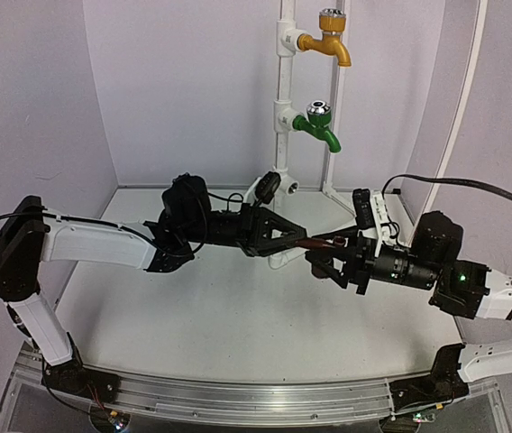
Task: Install the water faucets
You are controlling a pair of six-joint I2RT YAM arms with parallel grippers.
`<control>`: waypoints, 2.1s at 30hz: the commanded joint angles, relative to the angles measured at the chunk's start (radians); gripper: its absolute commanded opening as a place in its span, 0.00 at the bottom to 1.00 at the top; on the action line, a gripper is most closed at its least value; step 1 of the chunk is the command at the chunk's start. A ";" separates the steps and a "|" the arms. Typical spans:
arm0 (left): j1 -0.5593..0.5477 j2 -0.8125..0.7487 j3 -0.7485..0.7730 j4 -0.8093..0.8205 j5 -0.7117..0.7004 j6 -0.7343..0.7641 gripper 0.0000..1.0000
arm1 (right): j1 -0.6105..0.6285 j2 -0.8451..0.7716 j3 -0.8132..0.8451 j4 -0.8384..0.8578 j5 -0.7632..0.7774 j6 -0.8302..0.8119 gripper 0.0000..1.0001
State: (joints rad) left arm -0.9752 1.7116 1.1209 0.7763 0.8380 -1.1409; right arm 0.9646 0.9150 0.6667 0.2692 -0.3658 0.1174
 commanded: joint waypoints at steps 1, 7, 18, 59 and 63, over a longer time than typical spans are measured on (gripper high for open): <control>-0.002 0.013 -0.009 0.137 0.008 -0.067 0.00 | 0.002 -0.021 -0.031 0.163 -0.015 0.016 0.39; -0.002 0.024 -0.006 0.169 0.011 -0.091 0.00 | 0.002 0.014 -0.024 0.183 -0.028 0.008 0.40; -0.002 0.023 0.000 0.196 0.012 -0.102 0.00 | 0.002 0.078 -0.022 0.243 -0.030 -0.027 0.00; 0.233 -0.156 0.120 -0.490 -0.394 0.731 0.92 | 0.002 0.121 0.127 -0.059 0.533 -1.058 0.00; 0.237 -0.078 0.239 -0.514 -0.395 0.843 0.93 | -0.011 0.193 0.168 0.024 0.536 -1.245 0.00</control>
State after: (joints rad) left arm -0.7406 1.5728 1.2383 0.3503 0.4979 -0.5222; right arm 0.9650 1.0590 0.7599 0.1875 0.1146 -0.8385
